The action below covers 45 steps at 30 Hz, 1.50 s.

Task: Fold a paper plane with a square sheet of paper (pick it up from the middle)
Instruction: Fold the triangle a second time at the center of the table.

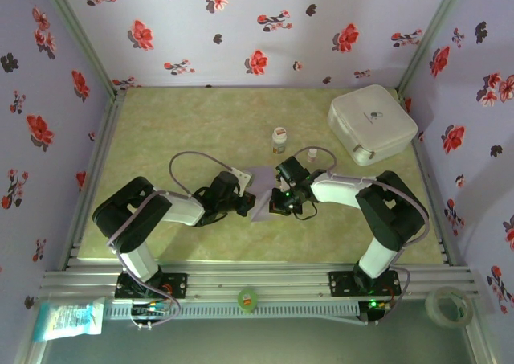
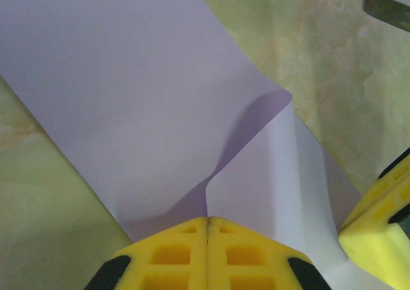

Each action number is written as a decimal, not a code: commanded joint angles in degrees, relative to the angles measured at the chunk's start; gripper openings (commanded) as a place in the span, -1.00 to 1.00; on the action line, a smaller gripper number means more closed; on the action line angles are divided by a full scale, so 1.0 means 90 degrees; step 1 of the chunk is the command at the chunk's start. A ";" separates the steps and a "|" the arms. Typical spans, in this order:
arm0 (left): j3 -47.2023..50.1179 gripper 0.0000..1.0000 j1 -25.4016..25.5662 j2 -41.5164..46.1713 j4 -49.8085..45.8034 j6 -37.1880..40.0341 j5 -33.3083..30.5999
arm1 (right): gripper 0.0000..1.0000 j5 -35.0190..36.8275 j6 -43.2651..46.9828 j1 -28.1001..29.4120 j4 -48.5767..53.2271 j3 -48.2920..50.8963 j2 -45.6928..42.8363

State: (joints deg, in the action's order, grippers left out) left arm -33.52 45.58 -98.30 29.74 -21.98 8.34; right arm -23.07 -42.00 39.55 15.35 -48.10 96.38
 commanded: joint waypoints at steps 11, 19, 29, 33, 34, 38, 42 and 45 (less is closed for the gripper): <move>0.0192 -1.00 -0.0053 -0.0131 0.0045 -0.0127 -0.0078 | -1.00 -0.0159 -0.1837 -0.0293 -0.2508 0.0860 -0.0681; 0.0105 -1.00 -0.0051 -0.0139 -0.0070 -0.0070 -0.0051 | -1.00 -0.0550 -0.2150 -0.0288 -0.3063 0.0720 -0.0181; 0.0082 -1.00 -0.0051 -0.0192 -0.0105 -0.0058 -0.0035 | -1.00 -0.0767 -0.2169 -0.0205 -0.3138 0.0549 0.0109; 0.0091 -1.00 -0.0050 -0.0190 -0.0102 -0.0040 -0.0028 | -1.00 -0.0726 -0.2169 -0.0185 -0.3089 0.0534 0.0209; 0.0089 -1.00 -0.0055 -0.0191 -0.0111 -0.0039 -0.0025 | -1.00 -0.0675 -0.2155 -0.0186 -0.3006 0.0532 0.0224; 0.0069 -1.00 -0.0055 -0.0191 -0.0116 -0.0029 -0.0018 | -1.00 -0.0469 -0.2072 -0.0195 -0.2829 0.0648 0.0335; 0.0064 -1.00 -0.0053 -0.0210 -0.0128 -0.0011 0.0011 | -1.00 -0.0336 -0.2081 -0.0195 -0.2805 0.0843 0.0405; 0.0072 -1.00 -0.0047 -0.0218 -0.0147 0.0000 0.0021 | -1.00 -0.0297 -0.2106 -0.0212 -0.2851 0.0939 0.0444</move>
State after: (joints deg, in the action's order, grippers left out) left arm -32.84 45.58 -98.43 31.14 -22.37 8.21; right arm -27.38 -60.66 37.50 -11.53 -41.01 99.18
